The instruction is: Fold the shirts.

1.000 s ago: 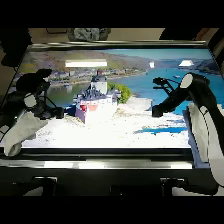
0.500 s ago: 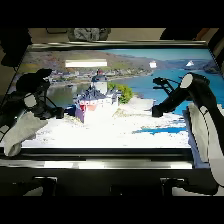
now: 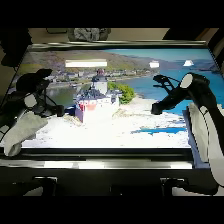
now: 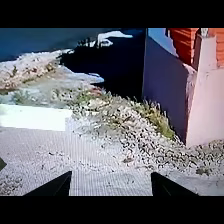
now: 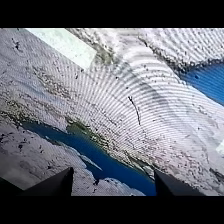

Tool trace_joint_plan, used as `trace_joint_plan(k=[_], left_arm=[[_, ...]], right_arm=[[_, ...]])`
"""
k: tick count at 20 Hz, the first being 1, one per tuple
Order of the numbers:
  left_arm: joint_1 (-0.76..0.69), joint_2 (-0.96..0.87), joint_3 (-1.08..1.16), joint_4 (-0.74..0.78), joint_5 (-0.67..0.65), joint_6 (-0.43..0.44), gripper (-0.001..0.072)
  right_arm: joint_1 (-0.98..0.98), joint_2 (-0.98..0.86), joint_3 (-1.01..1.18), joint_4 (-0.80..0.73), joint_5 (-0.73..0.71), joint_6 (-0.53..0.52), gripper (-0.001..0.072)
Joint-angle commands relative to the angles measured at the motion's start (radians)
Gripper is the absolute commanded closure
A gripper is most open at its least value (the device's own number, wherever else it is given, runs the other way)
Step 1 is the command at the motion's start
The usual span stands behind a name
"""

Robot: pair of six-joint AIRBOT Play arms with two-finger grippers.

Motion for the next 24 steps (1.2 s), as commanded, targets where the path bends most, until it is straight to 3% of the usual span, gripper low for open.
trace_joint_plan(k=[1,3,4,5,7,9,12,13,16,18,21,24], left_arm=[[0.000,0.000,0.000,0.001,0.192,0.000,0.0106],[0.001,-0.003,0.000,0.005,0.376,0.024,0.0093],[0.011,-0.015,0.005,0.007,0.502,0.025,0.0027],[0.037,-0.045,0.040,0.006,0.565,0.020,0.0026],[0.123,-0.174,0.218,0.003,0.531,0.014,0.0013],[0.220,-0.359,0.482,-0.003,0.408,0.014,0.0013],[0.369,-0.650,0.894,-0.152,0.228,0.005,0.0013],[0.423,-0.734,1.001,-0.224,0.198,-0.053,0.0013],[0.564,-0.822,0.978,-0.436,0.321,-0.228,0.0013],[0.620,-0.834,0.898,-0.520,0.379,-0.235,0.0012],[0.629,-0.859,0.890,-0.511,0.378,-0.167,-0.0013],[0.622,-0.875,0.890,-0.489,0.409,-0.167,-0.0013]], right_arm=[[0.000,0.000,0.000,-0.001,-0.045,0.000,0.0105],[0.000,0.000,0.000,0.000,-0.066,0.000,0.0106],[0.000,0.000,0.000,-0.001,-0.076,0.000,0.0106],[0.000,0.000,0.000,-0.001,-0.090,0.000,0.0106],[0.000,-0.001,0.000,-0.001,-0.103,0.000,0.0108],[0.000,-0.001,0.000,-0.001,-0.105,0.000,0.0108],[0.000,-0.001,0.000,0.001,-0.100,0.010,0.0110],[0.000,-0.001,0.000,0.000,-0.096,0.023,0.0110],[0.000,-0.001,0.000,0.007,-0.084,0.031,0.0110],[0.000,-0.001,0.000,0.011,-0.070,0.031,0.0110],[0.000,-0.001,0.000,0.012,-0.053,0.053,0.0110],[0.000,-0.001,0.000,0.015,-0.033,0.069,0.0110]])
